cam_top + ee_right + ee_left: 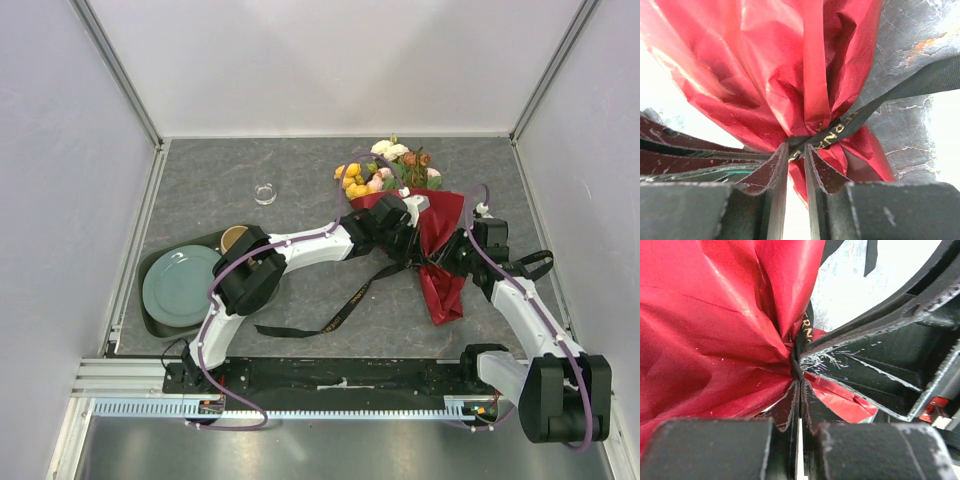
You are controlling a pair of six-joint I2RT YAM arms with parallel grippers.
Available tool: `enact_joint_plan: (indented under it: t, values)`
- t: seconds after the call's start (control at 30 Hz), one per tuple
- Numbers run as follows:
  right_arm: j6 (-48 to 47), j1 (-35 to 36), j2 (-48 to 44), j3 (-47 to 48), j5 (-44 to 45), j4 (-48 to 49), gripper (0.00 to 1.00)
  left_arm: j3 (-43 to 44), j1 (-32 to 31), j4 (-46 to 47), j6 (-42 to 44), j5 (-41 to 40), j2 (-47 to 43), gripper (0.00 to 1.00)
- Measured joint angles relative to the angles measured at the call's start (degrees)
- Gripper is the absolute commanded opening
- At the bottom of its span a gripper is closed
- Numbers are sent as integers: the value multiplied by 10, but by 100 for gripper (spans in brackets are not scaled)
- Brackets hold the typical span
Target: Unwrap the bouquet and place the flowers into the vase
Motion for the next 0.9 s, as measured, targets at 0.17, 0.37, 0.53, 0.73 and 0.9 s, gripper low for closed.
enact_joint_plan:
  t: [0.17, 0.37, 0.53, 0.73, 0.9]
  values:
    - [6, 0, 34, 0, -4, 8, 29, 1, 0, -1, 0, 1, 0, 7]
    - [21, 0, 36, -2, -11, 20, 36, 7, 0, -2, 0, 1, 0, 4]
    - [50, -4, 37, -12, -16, 37, 30, 10, 3, -5, 0, 2, 0, 4]
    - [86, -3, 33, -23, -15, 44, 16, 10, 2, -6, 0, 7, 3, 2]
    - [97, -3, 5, -31, 3, 38, 0, 17, 1, -7, 0, 7, 6, 2]
